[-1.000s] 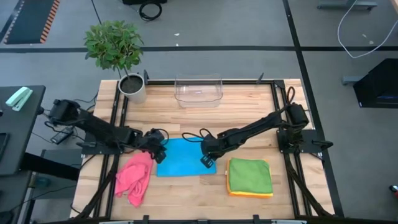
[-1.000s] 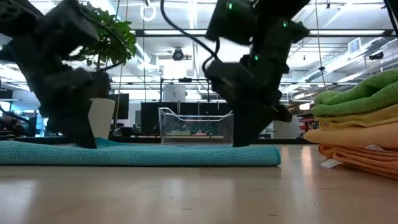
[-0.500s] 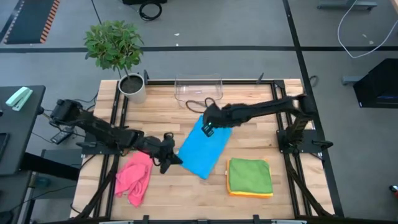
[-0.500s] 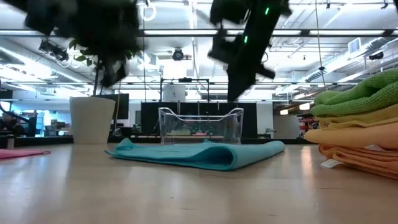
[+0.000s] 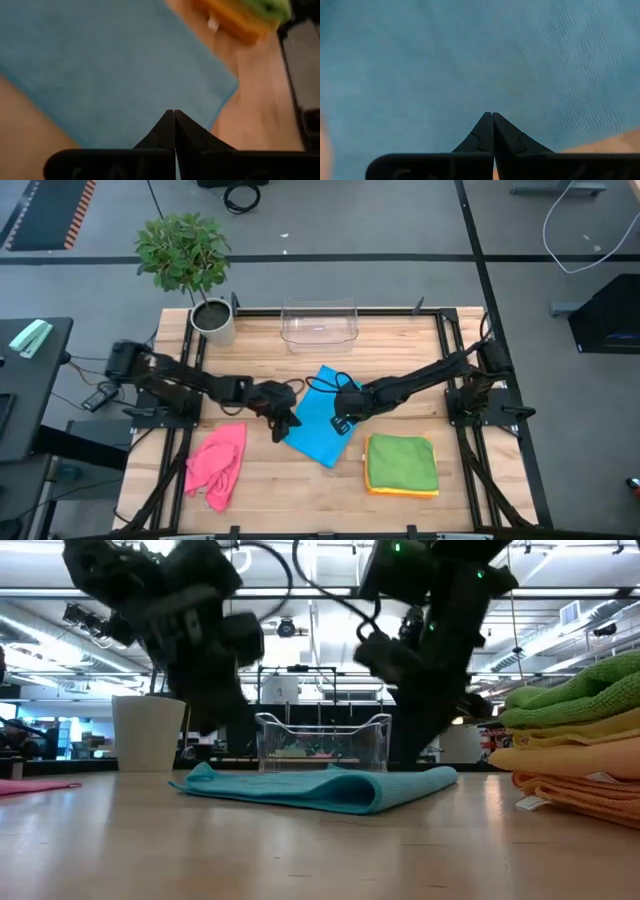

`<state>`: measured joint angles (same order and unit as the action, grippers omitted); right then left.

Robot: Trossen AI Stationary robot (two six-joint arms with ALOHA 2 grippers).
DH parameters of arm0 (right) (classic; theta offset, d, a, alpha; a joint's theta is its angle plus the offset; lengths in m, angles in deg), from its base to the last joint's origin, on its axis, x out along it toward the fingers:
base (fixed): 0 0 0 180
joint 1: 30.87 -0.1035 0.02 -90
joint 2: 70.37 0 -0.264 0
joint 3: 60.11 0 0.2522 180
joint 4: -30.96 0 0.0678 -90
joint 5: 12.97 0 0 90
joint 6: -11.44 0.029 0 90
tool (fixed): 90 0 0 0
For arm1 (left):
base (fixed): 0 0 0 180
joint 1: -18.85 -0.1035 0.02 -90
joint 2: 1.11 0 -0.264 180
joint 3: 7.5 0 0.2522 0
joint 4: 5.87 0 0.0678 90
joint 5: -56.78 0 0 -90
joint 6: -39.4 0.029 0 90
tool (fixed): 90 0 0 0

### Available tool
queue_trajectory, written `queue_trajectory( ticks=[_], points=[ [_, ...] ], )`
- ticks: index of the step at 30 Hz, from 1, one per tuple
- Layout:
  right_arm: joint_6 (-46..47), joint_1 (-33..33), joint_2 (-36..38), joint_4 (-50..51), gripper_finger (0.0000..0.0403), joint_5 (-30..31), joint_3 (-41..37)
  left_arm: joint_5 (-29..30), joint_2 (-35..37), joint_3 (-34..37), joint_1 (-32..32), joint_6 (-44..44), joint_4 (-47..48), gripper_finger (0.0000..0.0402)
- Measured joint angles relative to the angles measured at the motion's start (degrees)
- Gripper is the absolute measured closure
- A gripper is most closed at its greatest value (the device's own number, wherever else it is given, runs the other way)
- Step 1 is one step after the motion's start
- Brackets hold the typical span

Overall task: Fold microfiber towels
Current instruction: Fold the blue towel on the table

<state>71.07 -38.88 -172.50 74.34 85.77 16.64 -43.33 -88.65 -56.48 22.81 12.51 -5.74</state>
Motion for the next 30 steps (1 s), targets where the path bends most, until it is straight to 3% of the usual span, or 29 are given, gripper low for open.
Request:
queue_trajectory(
  ticks=[9, 21, 25, 30],
  points=[
    [-2.7, 3.2, -2.7, 2.7, 0.0401, 0.1, -0.4, -1.1, -9.1, -0.5, 1.2, -0.8, -2.3, 0.0396],
    [-11.4, 9.8, -0.3, 11.9, 0.0401, 5.6, 2.3, -3.6, -7.8, -0.4, 8.4, -8.4, -14.9, 0.0397],
    [-9.9, 6.8, 2.6, 9.2, 0.0401, 5.0, 2.9, 0.9, -3.2, -0.5, 6.5, -4.3, -12.4, 0.0393],
    [-8.1, 4.8, 0.7, -3.8, 0.0401, 2.0, 0.0, 3.3, -3.7, -0.4, 3.0, 1.4, -9.5, 0.0396]
  ],
)
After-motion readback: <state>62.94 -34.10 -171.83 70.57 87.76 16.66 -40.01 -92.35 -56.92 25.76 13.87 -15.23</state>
